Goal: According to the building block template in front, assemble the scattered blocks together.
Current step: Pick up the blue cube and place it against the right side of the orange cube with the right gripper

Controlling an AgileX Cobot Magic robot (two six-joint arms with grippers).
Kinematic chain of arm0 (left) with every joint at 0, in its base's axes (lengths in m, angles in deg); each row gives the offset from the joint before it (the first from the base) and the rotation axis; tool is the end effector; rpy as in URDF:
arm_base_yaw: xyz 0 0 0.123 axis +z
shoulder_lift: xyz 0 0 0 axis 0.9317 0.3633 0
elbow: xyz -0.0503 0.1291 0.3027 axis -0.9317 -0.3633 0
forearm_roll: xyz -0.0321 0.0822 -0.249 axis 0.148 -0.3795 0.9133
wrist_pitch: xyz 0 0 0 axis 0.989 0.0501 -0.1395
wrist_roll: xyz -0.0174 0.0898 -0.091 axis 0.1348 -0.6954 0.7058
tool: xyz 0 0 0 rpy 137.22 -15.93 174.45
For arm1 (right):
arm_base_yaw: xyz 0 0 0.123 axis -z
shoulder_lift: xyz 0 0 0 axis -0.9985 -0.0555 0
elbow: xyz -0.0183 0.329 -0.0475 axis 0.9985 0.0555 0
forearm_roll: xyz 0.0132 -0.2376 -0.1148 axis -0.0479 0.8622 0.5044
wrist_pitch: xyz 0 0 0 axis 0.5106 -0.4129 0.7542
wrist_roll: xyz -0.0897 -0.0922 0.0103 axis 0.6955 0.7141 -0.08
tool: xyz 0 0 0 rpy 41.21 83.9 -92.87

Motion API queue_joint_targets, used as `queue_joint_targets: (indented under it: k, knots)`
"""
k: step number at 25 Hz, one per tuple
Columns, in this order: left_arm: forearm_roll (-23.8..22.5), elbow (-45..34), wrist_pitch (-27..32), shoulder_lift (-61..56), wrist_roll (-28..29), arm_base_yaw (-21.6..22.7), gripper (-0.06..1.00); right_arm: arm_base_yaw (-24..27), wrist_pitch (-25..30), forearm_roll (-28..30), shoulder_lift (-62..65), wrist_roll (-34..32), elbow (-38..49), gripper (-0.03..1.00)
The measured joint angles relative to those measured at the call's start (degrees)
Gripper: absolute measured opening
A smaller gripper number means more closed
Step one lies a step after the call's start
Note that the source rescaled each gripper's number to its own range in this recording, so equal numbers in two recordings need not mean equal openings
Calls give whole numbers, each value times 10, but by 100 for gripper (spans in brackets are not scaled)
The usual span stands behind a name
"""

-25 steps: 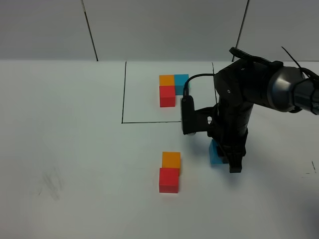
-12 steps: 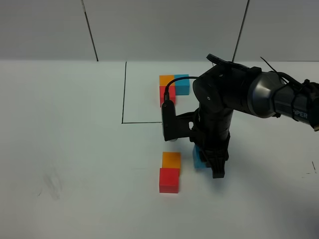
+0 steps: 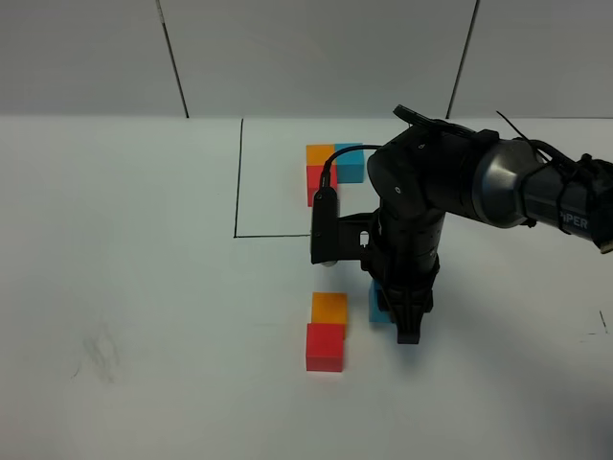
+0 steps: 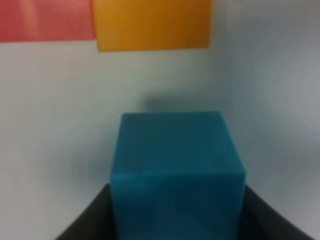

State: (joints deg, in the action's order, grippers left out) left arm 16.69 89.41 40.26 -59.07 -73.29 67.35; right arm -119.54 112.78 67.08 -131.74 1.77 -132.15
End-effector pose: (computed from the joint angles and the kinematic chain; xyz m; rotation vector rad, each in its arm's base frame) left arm -0.0111 0.0069 0.2661 -0.0742 2.0501 -0.0022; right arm 0.3706 0.2244 0.1593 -2.0336 2.3011 -0.1551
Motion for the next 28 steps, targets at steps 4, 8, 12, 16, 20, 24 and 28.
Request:
queue_joint_targets:
  k: [4,8,12,16,20,24,28]
  knots:
    - [0,0,0,0,0,0,67,-2,-10,-10,-5,-2,0,28]
    - [0,0,0,0,0,0,67,-10,-23,-11,-6,-3,0,28]
    - [0,0,0,0,0,0,67,-14,-27,-11,-6,-2,0,28]
    - [0,0,0,0,0,0,67,-18,-29,-12,-7,1,0,28]
    - [0,-1,0,0,0,0,67,-18,-29,-12,-18,1,0,28]
    - [0,-1,0,0,0,0,67,-18,-32,-12,-31,1,-1,28]
    - [0,-1,0,0,0,0,67,-18,-40,-12,-36,1,-1,28]
